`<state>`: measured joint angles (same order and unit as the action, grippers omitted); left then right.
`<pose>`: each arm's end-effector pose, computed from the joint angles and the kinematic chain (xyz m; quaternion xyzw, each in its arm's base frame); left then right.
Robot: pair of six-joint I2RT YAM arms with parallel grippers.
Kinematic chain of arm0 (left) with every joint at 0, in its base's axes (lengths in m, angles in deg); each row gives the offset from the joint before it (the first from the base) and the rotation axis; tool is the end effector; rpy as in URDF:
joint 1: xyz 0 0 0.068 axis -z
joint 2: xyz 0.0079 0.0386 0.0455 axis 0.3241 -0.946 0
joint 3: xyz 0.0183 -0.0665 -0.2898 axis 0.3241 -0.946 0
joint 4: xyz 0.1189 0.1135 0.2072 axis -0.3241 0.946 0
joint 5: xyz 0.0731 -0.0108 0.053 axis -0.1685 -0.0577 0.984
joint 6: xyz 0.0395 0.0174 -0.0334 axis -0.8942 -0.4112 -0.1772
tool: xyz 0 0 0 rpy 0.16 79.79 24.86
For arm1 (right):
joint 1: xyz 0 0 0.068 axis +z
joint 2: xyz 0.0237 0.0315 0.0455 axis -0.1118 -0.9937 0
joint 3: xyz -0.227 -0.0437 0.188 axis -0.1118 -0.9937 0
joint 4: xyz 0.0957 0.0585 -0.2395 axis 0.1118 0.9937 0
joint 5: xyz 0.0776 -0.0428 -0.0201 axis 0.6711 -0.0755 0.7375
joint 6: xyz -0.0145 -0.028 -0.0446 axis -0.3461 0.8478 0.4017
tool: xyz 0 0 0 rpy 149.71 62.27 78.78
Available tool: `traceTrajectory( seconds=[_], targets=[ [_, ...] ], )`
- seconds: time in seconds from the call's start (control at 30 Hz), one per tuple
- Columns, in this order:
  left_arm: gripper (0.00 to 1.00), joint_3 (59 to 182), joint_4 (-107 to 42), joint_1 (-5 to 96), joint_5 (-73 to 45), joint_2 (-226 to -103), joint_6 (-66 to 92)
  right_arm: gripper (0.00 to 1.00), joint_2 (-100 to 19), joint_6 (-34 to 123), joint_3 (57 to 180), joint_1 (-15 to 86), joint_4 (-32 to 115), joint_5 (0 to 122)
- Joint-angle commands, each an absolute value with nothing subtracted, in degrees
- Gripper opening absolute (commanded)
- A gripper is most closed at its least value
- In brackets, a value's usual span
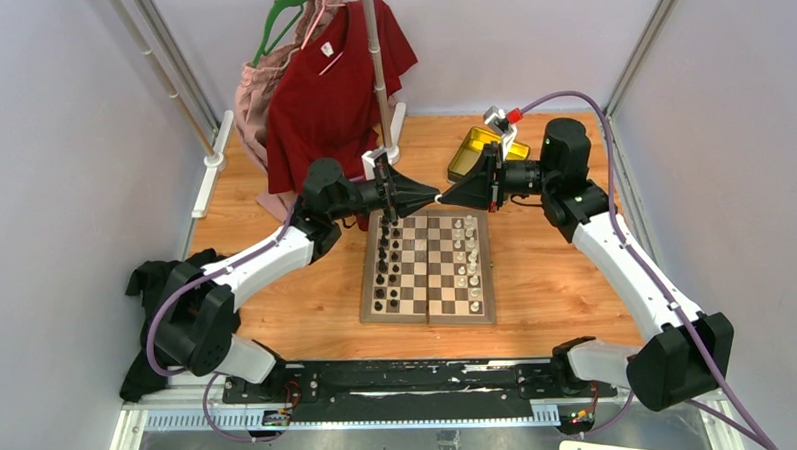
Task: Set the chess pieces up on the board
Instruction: Pick up the chess piece from the storage box.
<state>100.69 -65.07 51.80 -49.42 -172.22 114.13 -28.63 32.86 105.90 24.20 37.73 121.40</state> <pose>0.2626 -0.1998 0.3319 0.2004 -0.6603 0.7224 0.0449 0.2345 0.1110 0.4133 -0.3817 0.6033 0.5621 0.4176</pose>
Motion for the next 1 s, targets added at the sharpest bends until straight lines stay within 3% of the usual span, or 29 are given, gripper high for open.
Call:
traceTrajectory(
  seconds=[0.0, 0.4, 0.6, 0.97],
  targets=[
    [0.05, 100.9, -71.2, 52.2, -48.1, -170.8, 113.9, 0.00, -27.6, 34.0, 104.6, 25.1, 39.3, 120.3],
    [0.00, 101.9, -71.3, 52.2, -48.2, -172.8, 110.0, 0.23, -26.8, 34.7, 104.9, 25.1, 40.5, 119.3],
    [0.00, 102.3, -68.5, 52.1, -48.4, -173.1, 106.0, 0.27, -25.9, 35.1, 104.8, 25.1, 40.6, 118.8],
    [0.00, 107.8, -38.2, 51.6, -44.6, -171.4, 75.9, 0.31, -20.0, 41.8, 104.2, 24.8, 53.8, 106.4]
  ],
)
